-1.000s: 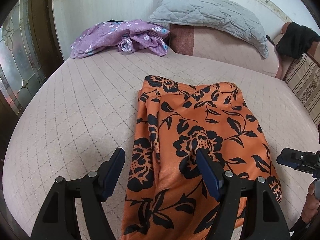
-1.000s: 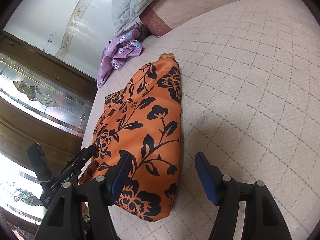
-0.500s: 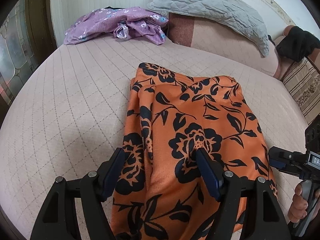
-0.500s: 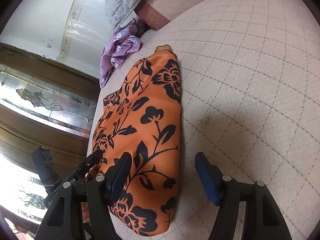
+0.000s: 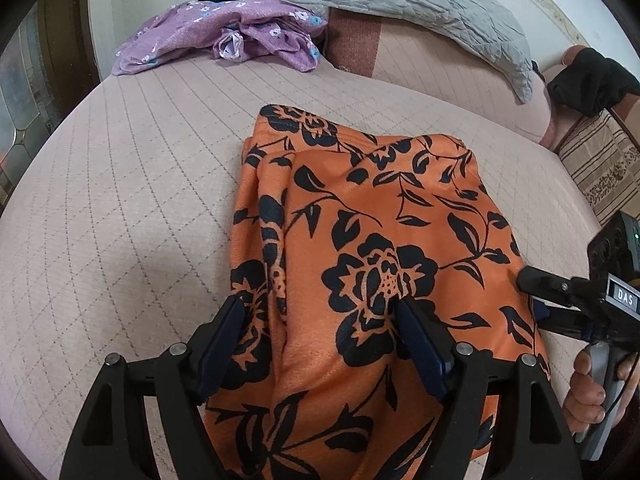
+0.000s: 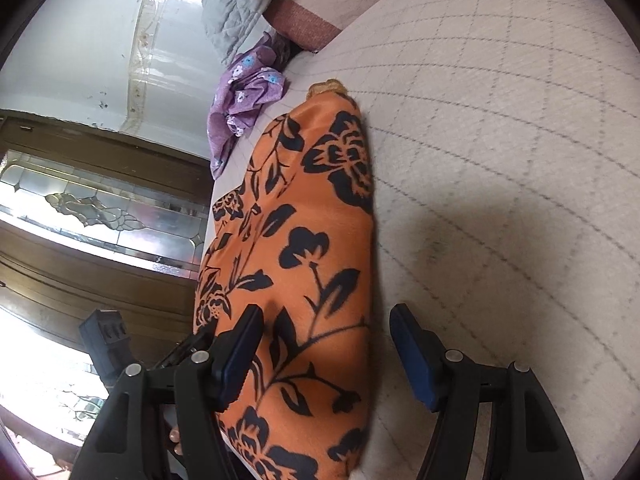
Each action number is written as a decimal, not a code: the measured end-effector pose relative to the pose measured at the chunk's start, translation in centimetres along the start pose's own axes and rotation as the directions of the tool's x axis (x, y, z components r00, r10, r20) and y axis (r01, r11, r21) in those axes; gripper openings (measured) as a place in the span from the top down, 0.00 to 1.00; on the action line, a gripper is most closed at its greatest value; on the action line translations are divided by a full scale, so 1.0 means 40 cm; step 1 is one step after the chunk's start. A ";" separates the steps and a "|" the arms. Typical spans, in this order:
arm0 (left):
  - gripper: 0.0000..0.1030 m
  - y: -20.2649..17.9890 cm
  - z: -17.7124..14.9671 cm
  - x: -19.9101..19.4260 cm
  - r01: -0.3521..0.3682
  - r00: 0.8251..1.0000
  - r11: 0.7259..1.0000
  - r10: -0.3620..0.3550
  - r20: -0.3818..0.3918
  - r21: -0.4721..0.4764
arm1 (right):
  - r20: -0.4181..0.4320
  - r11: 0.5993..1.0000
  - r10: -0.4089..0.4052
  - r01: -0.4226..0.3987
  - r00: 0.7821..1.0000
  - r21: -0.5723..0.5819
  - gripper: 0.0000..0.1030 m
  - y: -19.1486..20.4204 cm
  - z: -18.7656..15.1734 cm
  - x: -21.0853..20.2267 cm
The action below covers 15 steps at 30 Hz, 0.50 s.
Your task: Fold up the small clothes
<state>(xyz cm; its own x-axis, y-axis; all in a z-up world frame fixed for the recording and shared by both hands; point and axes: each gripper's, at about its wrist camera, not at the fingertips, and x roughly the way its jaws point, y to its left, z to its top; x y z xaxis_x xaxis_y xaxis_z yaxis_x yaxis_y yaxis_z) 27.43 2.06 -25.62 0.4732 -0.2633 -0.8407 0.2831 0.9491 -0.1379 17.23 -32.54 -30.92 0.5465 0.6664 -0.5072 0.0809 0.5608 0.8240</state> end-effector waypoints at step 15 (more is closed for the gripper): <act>0.22 0.027 0.011 0.032 0.069 0.996 0.994 -0.074 -0.050 -0.083 | -0.022 0.998 -0.034 0.033 0.999 -0.047 0.32 0.084 0.082 0.163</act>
<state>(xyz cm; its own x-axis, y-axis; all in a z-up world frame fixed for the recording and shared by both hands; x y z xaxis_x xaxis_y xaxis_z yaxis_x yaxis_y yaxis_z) 28.73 2.66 -26.61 0.4084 -0.3235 -0.8536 0.2452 0.9396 -0.2388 23.78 -27.94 -30.63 0.5252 0.6575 -0.5402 0.0596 0.6048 0.7941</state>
